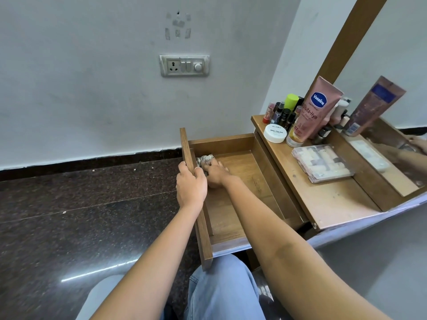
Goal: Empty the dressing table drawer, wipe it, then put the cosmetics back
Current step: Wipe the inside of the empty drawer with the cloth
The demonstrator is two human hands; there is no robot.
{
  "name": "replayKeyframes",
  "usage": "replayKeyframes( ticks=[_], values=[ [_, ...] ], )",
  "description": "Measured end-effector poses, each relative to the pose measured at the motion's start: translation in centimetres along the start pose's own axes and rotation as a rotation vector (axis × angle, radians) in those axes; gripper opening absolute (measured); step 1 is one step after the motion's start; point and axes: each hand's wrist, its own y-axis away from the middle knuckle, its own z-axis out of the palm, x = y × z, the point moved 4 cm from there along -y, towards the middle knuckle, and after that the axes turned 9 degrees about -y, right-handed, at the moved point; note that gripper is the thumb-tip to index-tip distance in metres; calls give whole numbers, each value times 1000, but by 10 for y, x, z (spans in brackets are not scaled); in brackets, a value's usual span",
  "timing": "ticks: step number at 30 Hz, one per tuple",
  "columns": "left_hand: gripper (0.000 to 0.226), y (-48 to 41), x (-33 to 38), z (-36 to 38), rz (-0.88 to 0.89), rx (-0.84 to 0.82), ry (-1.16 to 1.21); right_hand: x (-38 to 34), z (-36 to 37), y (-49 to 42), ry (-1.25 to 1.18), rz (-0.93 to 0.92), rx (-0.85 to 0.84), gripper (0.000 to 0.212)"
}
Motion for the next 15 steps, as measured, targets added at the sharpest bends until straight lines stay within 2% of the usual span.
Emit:
replayKeyframes(
  ticks=[8,12,15],
  values=[
    [49,2,1,-2,-13,4,11,12,15,77,-49,-52,-49,60],
    [47,1,-1,-2,-20,-3,20,13,20,107,-51,8,-115,76],
    [47,1,-1,-2,-19,-4,9,16,18,122,-37,15,-192,72]
  ],
)
